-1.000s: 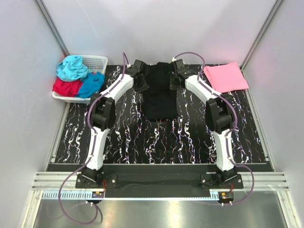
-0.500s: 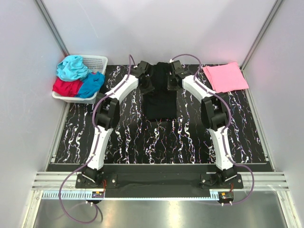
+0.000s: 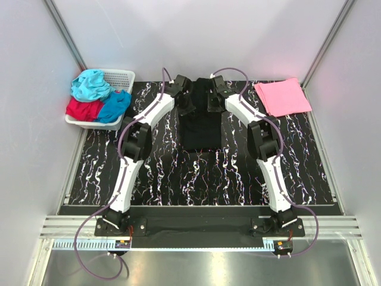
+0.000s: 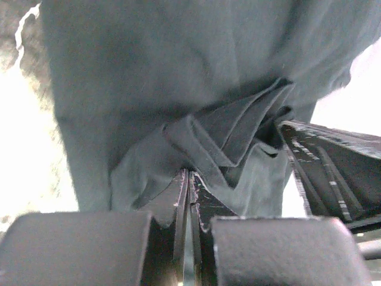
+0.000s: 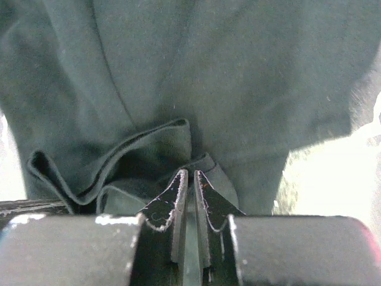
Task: Fold and stack the t-shirts
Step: Fold the tshirt
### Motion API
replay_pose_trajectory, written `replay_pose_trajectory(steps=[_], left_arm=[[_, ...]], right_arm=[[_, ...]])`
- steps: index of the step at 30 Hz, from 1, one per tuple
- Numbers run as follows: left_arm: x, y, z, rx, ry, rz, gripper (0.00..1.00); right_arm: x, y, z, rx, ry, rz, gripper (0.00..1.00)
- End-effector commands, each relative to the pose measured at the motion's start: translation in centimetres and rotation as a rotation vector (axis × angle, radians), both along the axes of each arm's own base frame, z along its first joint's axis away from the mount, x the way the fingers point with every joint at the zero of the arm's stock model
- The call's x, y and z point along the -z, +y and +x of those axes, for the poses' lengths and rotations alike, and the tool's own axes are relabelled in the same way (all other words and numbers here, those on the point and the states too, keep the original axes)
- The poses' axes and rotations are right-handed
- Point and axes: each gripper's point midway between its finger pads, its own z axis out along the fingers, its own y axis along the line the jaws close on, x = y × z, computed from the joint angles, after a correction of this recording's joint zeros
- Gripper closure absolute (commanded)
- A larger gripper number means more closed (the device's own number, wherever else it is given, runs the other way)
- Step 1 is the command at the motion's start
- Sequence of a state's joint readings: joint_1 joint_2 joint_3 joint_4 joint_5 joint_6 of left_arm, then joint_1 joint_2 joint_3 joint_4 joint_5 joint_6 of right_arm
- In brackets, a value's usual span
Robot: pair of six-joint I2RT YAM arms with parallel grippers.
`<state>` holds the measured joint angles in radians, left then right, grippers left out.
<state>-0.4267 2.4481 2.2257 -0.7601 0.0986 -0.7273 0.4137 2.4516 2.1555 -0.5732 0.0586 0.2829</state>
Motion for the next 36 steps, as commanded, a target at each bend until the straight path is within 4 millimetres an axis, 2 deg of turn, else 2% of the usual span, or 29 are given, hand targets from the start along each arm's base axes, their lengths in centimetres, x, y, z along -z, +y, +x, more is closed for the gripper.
replay_pose_trajectory(steps=[1, 2, 4, 5, 7, 8, 9, 11, 12, 19, 23, 29, 31, 32, 33, 34, 35, 36], left_arm=[[-0.3, -1.2, 2.5, -0.006, -0.071, -0.048, 0.94], [0.5, -1.3, 2.8, -0.008, -0.066, -0.043, 0.94], [1.4, -0.8, 3.1, -0.035, -0.064, -0.013, 0.98], [1.8, -0.4, 3.2, -0.05, -0.064, 0.006, 1.0], [2.2, 0.8, 3.6, -0.095, -0.075, 0.058, 1.0], [2.1, 1.0, 3.8, -0.107, -0.082, 0.067, 1.0], [2.1, 1.7, 4.1, -0.131, -0.092, 0.095, 1.0], [1.7, 2.3, 4.5, -0.163, -0.107, 0.113, 1.0], [1.6, 3.0, 4.8, -0.186, -0.115, 0.137, 1.0], [2.0, 6.8, 6.1, -0.297, -0.125, 0.203, 1.0], [1.9, 7.7, 6.7, -0.319, -0.148, 0.227, 1.0], [0.1, 7.9, 7.6, -0.32, -0.207, 0.197, 1.0], [-2.0, 7.0, 7.8, -0.281, -0.248, 0.146, 1.0], [-1.9, 6.8, 7.4, -0.26, -0.241, 0.14, 1.0], [-2.6, 6.4, 7.1, -0.234, -0.247, 0.122, 1.0], [-4.4, 6.2, 6.8, -0.212, -0.275, 0.123, 1.0], [-4.3, 6.5, 6.0, -0.199, -0.261, 0.139, 1.0], [-4.5, 6.9, 5.3, -0.199, -0.259, 0.157, 1.0]], right_arm=[[0.2, 0.9, 1.2, -0.021, -0.027, 0.003, 0.85], [-0.1, 1.0, 1.5, -0.022, -0.038, 0.0, 0.86], [0.9, 0.7, 1.8, -0.016, -0.034, -0.018, 0.86], [0.4, 0.7, 2.3, -0.013, -0.053, -0.026, 0.86], [0.9, 0.1, 2.8, 0.008, -0.055, -0.05, 0.87], [0.2, 0.1, 3.3, 0.007, -0.074, -0.047, 0.86], [0.8, 0.2, 3.4, 0.008, -0.069, -0.051, 0.86], [0.1, -0.3, 4.2, 0.024, -0.091, -0.052, 0.85], [0.5, -0.3, 4.3, 0.026, -0.086, -0.056, 0.85], [0.5, -2.1, 5.5, 0.068, -0.106, -0.087, 0.84], [0.7, -2.6, 5.7, 0.081, -0.109, -0.102, 0.85], [-0.3, -3.5, 5.7, 0.112, -0.127, -0.132, 0.86], [-1.6, -3.7, 5.7, 0.121, -0.145, -0.132, 0.8], [-1.8, -3.7, 5.4, 0.121, -0.139, -0.133, 0.77], [-3.5, -3.8, 5.3, 0.122, -0.16, -0.118, 0.73], [-4.2, -3.8, 5.1, 0.121, -0.166, -0.113, 0.7], [-4.0, -4.2, 4.5, 0.135, -0.148, -0.121, 0.69], [-6.3, -4.5, 4.1, 0.145, -0.174, -0.112, 0.67]])
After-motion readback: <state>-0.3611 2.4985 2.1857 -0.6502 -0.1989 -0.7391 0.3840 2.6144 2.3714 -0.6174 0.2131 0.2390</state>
